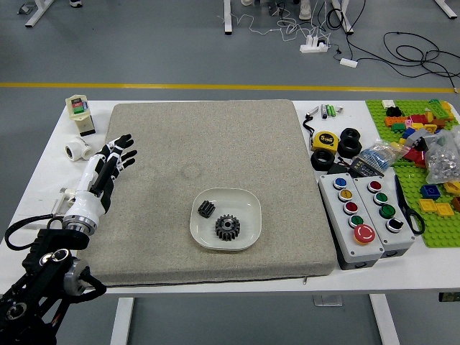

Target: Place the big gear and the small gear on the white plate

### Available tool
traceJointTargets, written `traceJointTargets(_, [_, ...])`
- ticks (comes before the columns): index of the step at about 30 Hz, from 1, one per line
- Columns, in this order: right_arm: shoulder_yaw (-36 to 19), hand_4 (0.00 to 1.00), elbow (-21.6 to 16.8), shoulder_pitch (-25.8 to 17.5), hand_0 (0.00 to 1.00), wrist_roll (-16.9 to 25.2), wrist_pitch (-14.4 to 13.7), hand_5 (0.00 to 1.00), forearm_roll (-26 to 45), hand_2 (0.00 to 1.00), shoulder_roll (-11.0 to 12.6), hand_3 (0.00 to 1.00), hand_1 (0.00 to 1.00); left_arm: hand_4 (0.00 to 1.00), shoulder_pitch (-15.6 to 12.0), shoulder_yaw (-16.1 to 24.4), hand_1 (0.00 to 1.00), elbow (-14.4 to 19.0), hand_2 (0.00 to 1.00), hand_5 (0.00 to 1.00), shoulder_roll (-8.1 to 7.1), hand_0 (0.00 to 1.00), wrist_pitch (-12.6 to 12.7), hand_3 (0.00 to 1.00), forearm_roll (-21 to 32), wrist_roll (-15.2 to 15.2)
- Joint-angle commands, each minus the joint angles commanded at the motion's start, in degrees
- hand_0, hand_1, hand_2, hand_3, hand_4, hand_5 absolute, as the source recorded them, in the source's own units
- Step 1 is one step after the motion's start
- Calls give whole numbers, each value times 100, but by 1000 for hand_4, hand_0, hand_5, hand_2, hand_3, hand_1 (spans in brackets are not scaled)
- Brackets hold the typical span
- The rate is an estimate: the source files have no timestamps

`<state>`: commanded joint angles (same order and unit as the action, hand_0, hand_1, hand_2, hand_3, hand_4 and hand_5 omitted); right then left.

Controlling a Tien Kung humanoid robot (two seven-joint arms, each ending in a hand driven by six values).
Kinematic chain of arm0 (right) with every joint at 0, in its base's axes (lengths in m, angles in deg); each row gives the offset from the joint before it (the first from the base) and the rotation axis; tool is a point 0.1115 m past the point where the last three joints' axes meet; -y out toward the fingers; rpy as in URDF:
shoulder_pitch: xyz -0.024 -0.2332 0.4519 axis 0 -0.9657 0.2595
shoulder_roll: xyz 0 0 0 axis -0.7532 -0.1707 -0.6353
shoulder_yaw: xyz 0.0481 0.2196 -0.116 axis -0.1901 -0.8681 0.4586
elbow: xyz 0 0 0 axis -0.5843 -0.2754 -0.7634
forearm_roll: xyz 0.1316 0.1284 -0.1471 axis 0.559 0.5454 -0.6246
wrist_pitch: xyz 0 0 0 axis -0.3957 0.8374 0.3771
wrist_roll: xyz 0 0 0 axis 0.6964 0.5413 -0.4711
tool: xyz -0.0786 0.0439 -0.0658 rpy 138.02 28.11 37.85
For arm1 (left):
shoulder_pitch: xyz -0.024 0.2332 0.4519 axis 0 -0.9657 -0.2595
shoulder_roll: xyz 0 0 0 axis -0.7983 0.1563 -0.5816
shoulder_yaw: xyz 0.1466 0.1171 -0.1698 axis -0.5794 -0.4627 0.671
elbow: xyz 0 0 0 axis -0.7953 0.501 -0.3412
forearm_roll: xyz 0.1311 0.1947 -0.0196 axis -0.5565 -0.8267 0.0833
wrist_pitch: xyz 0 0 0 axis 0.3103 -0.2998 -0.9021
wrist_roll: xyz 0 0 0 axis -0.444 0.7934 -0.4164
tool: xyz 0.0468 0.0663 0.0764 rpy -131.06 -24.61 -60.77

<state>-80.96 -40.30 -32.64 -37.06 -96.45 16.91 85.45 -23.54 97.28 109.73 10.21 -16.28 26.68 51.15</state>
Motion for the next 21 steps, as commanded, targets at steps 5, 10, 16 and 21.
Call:
traceJointTargets(5, [0, 755, 0, 7, 603, -2, 3, 652, -1, 700, 1, 551, 612, 789, 2, 13, 853, -12, 901, 880, 2, 821, 30, 838, 54, 40])
traceJointTargets(10, [-5, 755, 0, 14, 604, -5, 5, 654, -2, 701, 2, 550, 613, 784, 3, 36, 854, -21, 907, 911, -4, 832, -3, 834, 21, 22])
traceJointTargets(16, [-11, 754, 0, 25, 601, -8, 8, 655, -6, 701, 3, 550, 612, 786, 10, 134, 847, -17, 904, 910, -2, 828, -118, 831, -116, -79])
traceJointTargets(21, [-16, 754, 0, 33, 601, -8, 10, 655, -5, 701, 5, 550, 612, 786, 34, 287, 847, 25, 904, 910, -18, 828, -466, 831, -552, -430])
